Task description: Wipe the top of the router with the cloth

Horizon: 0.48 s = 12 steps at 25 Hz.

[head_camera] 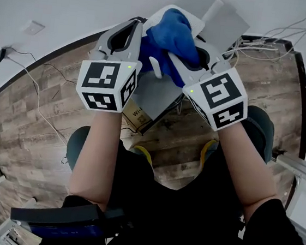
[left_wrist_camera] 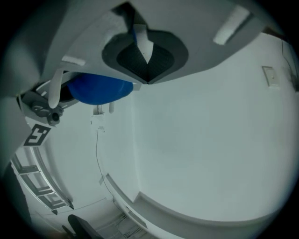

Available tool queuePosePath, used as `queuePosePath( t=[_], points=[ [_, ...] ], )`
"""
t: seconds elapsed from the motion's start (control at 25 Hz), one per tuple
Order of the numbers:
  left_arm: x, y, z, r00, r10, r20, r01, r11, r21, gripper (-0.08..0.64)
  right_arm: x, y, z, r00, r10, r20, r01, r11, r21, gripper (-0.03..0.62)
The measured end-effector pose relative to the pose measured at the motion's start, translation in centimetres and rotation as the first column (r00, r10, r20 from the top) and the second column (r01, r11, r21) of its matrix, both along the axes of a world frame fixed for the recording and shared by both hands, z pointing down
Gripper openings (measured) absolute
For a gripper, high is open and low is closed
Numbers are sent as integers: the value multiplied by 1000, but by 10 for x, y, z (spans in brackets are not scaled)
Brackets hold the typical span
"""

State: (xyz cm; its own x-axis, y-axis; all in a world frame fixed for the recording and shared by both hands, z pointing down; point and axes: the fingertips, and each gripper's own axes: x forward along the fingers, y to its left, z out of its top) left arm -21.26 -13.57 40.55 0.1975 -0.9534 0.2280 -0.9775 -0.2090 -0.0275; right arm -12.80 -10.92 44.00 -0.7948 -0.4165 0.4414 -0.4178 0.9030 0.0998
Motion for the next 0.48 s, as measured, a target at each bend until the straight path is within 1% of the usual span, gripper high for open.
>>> queuePosePath(
  t=[0.12,0.2,0.36,0.48],
  points=[
    [-18,7,2,998,-54,-27,55,998,19,2,2,18,0,1000,-21,20,21,1000,-21,107],
    [-23,11,-4,997,-70,-39,71,997,42,2,5,24,-1,999,-16,40,17,999,-45,107],
    [-18,18,-20,997,-60,-47,64,993,94,2,12,30,-8,998,-1,64,4,999,-53,108],
    [-16,22,-23,997,-56,-55,62,993,101,2,16,36,-22,995,5,104,1,999,-51,107]
  ],
)
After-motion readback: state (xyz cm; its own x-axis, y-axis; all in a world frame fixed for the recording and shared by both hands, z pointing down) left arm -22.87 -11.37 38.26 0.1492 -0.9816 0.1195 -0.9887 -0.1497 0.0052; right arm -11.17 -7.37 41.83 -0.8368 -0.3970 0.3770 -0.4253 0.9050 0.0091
